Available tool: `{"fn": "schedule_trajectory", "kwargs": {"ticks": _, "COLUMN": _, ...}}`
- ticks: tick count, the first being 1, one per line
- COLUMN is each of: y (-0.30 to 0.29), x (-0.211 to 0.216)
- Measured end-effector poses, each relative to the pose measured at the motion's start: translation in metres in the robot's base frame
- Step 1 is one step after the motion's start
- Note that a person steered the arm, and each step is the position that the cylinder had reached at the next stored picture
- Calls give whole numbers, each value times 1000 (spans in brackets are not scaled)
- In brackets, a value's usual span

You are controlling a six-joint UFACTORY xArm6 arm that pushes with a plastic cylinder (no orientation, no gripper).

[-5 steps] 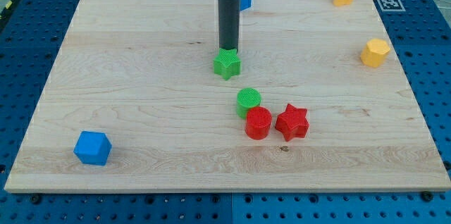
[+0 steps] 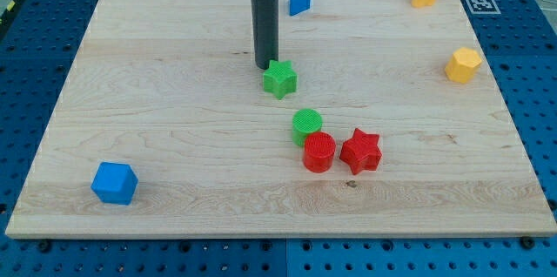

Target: Push green star close to green circle

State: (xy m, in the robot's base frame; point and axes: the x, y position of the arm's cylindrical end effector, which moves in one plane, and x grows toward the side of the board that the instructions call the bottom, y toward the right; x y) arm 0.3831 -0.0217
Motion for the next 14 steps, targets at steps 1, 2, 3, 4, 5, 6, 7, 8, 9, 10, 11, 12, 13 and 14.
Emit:
{"fn": "schedule_trajectory", "kwargs": {"ticks": 1, "y": 7, "x": 3}}
{"fn": "schedule_trajectory", "kwargs": {"ticks": 2, "y": 13, "x": 5}}
{"fn": "schedule_trajectory", "kwargs": {"ticks": 3, "y": 13, "x": 5}}
{"fn": "schedule_trajectory", "kwargs": {"ticks": 4, "y": 18, "x": 23}}
{"fn": "schedule_trajectory", "kwargs": {"ticks": 5, "y": 20, "x": 24}}
{"fn": "schedule_trajectory", "kwargs": {"ticks": 6, "y": 20, "x": 24}}
{"fn": "schedule_trajectory", "kwargs": {"ticks": 7, "y": 22, "x": 24}}
{"fn": "schedule_trajectory", "kwargs": {"ticks": 8, "y": 17, "x": 22}}
{"fn": "schedule_trajectory", "kwargs": {"ticks": 9, "y": 7, "x": 22}}
{"fn": "schedule_trajectory", "kwargs": {"ticks": 10, "y": -3, "x": 22}}
{"fn": "schedule_trajectory", "kwargs": {"ticks": 11, "y": 0, "x": 32}}
{"fn": "schedule_trajectory", "kwargs": {"ticks": 12, "y": 21, "x": 38}}
{"fn": "schedule_trajectory", "kwargs": {"ticks": 13, "y": 24, "x": 38}}
{"fn": "schedule_trajectory", "kwargs": {"ticks": 14, "y": 25, "x": 38}}
